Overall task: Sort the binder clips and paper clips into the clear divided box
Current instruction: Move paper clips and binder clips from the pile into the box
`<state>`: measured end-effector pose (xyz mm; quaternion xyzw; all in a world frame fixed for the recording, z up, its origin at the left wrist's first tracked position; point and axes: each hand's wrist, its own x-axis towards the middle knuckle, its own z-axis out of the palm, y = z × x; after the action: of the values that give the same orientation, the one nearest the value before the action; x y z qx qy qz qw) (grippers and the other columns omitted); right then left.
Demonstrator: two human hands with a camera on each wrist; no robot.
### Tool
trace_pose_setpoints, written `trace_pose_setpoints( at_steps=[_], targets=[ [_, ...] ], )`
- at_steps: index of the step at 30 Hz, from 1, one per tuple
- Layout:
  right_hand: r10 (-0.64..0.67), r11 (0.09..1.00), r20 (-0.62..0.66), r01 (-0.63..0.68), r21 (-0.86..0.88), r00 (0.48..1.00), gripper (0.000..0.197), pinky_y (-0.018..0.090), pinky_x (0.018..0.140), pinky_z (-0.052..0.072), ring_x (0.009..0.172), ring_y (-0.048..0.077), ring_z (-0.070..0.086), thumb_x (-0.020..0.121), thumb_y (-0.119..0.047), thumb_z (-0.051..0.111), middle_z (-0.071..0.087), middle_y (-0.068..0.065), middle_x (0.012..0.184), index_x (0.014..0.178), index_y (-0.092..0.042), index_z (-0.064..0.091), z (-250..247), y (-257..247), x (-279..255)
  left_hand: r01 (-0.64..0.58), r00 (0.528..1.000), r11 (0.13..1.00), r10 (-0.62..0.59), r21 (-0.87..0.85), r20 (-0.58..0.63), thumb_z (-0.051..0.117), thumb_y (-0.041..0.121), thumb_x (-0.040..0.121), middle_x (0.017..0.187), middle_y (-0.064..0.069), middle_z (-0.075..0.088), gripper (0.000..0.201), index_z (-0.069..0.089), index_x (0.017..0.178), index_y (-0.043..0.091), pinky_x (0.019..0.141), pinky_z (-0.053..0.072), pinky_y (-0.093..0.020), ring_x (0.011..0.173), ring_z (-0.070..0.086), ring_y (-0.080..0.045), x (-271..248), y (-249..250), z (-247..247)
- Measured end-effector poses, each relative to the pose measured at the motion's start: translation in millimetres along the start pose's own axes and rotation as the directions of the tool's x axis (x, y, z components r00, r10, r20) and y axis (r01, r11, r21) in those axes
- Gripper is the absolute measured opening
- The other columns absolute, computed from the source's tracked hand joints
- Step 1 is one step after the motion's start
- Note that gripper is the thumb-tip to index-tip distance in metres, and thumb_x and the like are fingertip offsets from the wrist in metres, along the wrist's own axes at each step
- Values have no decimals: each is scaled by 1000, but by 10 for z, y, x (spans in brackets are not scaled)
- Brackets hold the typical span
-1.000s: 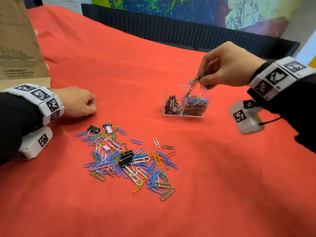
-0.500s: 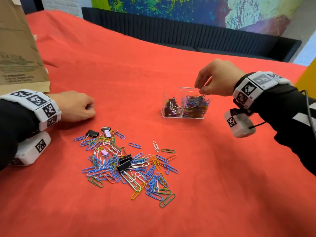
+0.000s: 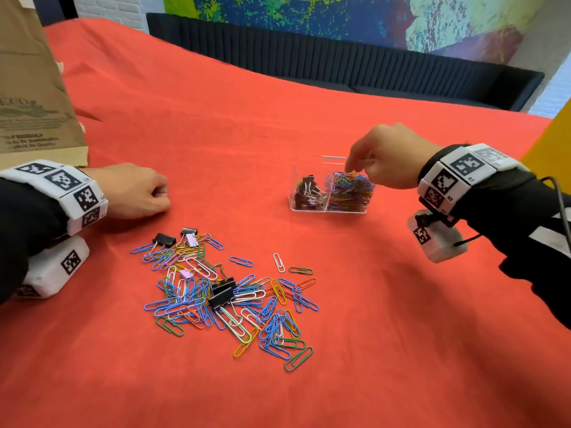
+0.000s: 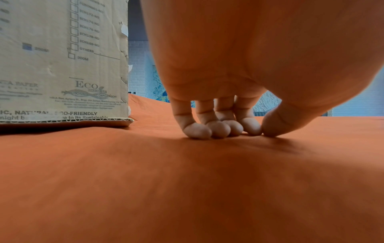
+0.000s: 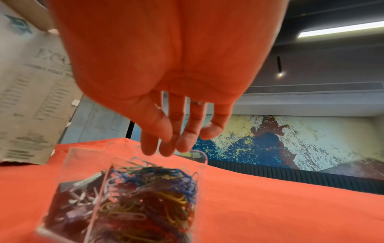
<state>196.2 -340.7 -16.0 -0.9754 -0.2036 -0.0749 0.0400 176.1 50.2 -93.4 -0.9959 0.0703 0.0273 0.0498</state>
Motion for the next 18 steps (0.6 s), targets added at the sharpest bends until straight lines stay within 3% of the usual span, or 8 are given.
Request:
trace_pose_setpoints(
  at_steps=[3, 5, 8, 11, 15, 18],
  targets=[
    [-54, 998, -8, 55, 32, 998, 52, 28, 76, 47, 78, 16, 58, 78, 3, 44, 70, -9, 90, 96, -34, 77, 34, -45, 27, 4, 1000, 1000, -4, 0, 2, 51, 33, 89, 72, 1, 62, 21, 54, 75, 17, 70, 42, -31, 72, 56, -24, 1, -1, -1],
    [-44, 999, 29, 44, -7, 999, 53, 24, 73, 42, 68, 11, 53, 78, 5, 44, 61, -16, 73, 97, -31, 78, 46, -68, 27, 1, 1000, 1000, -1, 2, -5, 51, 33, 89, 73, 1, 62, 21, 54, 75, 17, 70, 43, -31, 73, 56, -25, 4, -1, 0],
    [-19, 999, 44, 21, -35, 999, 51, 24, 72, 41, 73, 17, 54, 78, 6, 44, 52, -21, 66, 97, -26, 78, 26, -53, 24, 4, 1000, 1000, -4, -2, -3, 51, 34, 89, 74, 1, 62, 21, 54, 75, 18, 70, 42, -31, 74, 56, -25, 1, 0, -13],
    [-9, 1000, -2, 10, 17, 1000, 51, 27, 74, 45, 82, 22, 60, 77, 6, 44, 62, -8, 75, 97, -28, 77, 27, -42, 45, 4, 1000, 1000, -3, -5, 6, 51, 34, 89, 74, 2, 62, 21, 54, 75, 18, 70, 41, -30, 74, 56, -24, -1, -2, -17],
    [-39, 999, 83, 41, -22, 996, 56, 38, 80, 56, 88, 28, 63, 74, 4, 44, 69, 3, 87, 99, -33, 76, 96, -88, 41, 10, 1000, 1000, -10, -2, 8, 51, 34, 89, 75, 2, 62, 21, 55, 75, 18, 69, 38, -29, 74, 55, -24, 0, 2, -18],
    [-48, 998, 60, 50, -46, 997, 53, 32, 82, 53, 88, 24, 61, 76, 4, 44, 73, 3, 99, 100, -30, 77, 106, -57, 55, 15, 1000, 1000, -15, -5, 6, 51, 34, 89, 74, 2, 62, 21, 54, 75, 18, 69, 39, -30, 73, 55, -24, -3, 2, -24]
  ],
)
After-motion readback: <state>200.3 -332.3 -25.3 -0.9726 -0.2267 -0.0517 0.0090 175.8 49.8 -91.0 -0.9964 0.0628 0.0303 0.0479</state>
